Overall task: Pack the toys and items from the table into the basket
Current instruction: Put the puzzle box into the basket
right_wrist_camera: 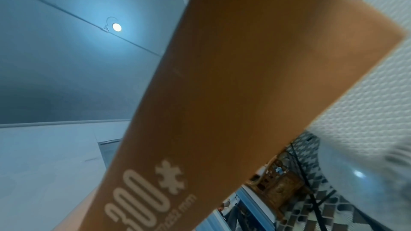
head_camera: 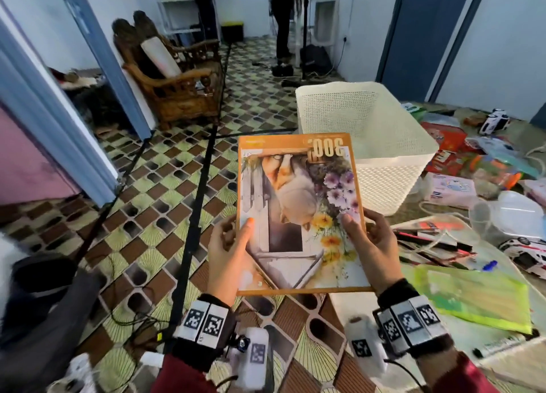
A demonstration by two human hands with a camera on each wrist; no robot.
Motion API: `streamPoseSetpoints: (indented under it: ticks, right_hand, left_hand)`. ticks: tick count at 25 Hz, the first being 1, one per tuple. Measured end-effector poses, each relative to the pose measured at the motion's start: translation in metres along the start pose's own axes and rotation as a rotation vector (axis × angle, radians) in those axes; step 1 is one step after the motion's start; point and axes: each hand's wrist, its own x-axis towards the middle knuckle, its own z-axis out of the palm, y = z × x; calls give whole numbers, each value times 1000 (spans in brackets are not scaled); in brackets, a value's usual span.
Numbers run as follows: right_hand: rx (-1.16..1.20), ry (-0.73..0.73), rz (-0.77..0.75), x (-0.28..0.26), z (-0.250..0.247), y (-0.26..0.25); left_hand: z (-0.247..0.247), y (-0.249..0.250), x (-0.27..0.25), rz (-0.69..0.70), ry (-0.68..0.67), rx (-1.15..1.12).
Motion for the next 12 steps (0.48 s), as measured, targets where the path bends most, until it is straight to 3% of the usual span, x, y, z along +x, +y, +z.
streamPoseSetpoints:
  ticks: [6,12]
  right_hand:
    - [19,2,-46,42,105,-7]
    - [1,78,-101,99,150,-16]
  left_hand:
    - [-53,36,96,65,-42,12]
    - [-47,57,179,91,-122,12]
